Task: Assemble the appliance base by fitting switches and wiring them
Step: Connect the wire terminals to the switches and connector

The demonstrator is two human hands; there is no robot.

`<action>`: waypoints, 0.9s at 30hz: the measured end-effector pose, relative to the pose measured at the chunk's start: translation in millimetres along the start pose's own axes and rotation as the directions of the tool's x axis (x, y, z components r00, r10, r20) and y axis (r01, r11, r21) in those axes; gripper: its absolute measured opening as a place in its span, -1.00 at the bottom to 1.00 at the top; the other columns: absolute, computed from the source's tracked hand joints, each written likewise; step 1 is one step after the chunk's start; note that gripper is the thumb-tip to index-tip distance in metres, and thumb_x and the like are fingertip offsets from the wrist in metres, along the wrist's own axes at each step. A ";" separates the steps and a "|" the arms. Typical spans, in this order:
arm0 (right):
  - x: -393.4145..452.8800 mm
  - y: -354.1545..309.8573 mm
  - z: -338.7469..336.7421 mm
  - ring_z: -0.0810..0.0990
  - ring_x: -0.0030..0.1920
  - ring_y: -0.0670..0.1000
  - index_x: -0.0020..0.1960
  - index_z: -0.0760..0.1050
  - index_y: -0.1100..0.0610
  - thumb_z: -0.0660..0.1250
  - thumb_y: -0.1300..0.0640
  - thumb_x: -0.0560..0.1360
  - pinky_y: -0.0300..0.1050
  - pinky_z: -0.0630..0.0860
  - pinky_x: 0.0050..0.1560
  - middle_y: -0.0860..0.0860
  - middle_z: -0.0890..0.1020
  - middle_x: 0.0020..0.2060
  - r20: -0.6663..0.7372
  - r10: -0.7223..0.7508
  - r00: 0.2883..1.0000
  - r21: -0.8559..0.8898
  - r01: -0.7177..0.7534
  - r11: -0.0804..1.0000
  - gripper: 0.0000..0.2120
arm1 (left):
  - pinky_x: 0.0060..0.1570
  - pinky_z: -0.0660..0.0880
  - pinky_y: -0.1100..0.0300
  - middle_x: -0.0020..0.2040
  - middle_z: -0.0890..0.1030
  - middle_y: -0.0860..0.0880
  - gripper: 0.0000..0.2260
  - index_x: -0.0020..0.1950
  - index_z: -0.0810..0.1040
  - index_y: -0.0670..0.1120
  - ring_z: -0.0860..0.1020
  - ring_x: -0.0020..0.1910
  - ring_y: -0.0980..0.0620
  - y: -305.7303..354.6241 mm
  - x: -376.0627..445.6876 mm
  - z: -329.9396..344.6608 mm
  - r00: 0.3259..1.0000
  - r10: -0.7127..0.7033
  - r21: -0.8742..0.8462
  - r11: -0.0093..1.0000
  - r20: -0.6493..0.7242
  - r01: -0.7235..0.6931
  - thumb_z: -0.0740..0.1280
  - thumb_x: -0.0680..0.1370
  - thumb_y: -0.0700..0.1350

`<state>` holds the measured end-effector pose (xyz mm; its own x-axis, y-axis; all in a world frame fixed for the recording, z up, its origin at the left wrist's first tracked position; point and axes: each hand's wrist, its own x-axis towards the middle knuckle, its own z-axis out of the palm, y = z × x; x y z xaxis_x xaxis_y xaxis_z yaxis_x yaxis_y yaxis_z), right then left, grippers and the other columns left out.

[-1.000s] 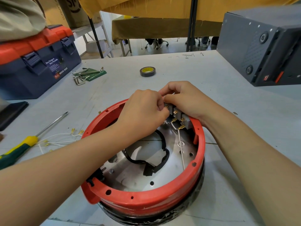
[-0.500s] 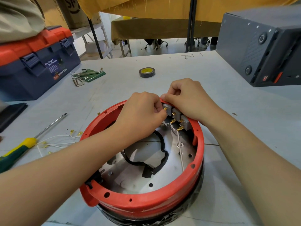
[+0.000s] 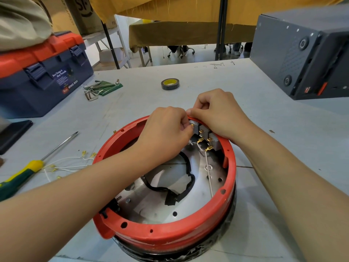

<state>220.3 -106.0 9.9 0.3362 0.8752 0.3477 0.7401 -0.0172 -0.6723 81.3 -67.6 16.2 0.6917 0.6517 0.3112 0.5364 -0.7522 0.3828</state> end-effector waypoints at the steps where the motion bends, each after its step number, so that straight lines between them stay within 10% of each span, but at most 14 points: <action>1: 0.0 -0.1 0.4 0.41 -0.41 -0.15 -0.29 0.56 0.15 0.42 0.08 0.46 -0.44 0.27 -0.41 -0.12 0.46 -0.47 0.003 -0.002 1.000 0.002 0.002 1.000 -0.80 | -0.29 0.33 0.21 -0.42 0.46 0.11 -0.88 -0.23 0.55 -0.08 0.43 -0.37 0.11 -0.2 0.0 -0.1 1.000 0.002 0.007 1.000 0.002 -0.002 0.33 0.50 -0.13; 15: 1.7 3.0 -0.7 0.46 -0.28 -0.18 -0.15 0.56 0.08 0.37 0.03 0.49 -0.53 0.31 -0.36 -0.08 0.55 -0.29 0.065 0.046 0.997 -0.011 -0.046 0.999 -0.87 | -0.30 0.42 0.44 -0.31 0.66 0.12 -0.92 -0.21 0.66 0.06 0.55 -0.33 0.24 -45.3 1.7 -61.4 0.995 -0.061 -0.222 0.972 0.078 0.077 0.41 0.47 -0.07; 20: -0.4 2.8 0.2 0.51 -0.41 -0.23 -0.20 0.57 0.01 0.36 0.09 0.49 -0.47 0.35 -0.42 -0.12 0.58 -0.34 0.126 0.087 0.988 0.141 -0.104 0.984 -0.91 | -0.11 0.51 0.13 -0.16 0.68 -0.05 -0.86 -0.19 0.64 0.06 0.60 -0.16 -0.02 -100.6 -7.2 -72.4 0.957 -0.289 -0.348 0.901 -0.035 0.260 0.40 0.49 -0.18; 27: -1.5 0.8 -1.6 0.60 -0.11 0.08 -0.17 0.59 0.03 0.36 0.12 0.49 0.00 0.50 0.01 0.04 0.65 -0.21 0.137 0.092 0.986 0.156 -0.114 0.981 -0.92 | -0.41 0.46 0.30 -0.09 0.66 -0.06 -0.84 -0.09 0.62 0.06 0.59 -0.12 -0.06 -150.2 -22.5 -53.7 0.893 -0.442 -0.192 0.872 0.089 0.451 0.38 0.50 -0.21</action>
<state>221.3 -108.1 10.0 0.3199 0.9280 0.1909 0.5967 -0.0409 -0.8014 -40.8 36.0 -1.6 0.4236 0.9053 0.0313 0.6864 -0.3433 0.6410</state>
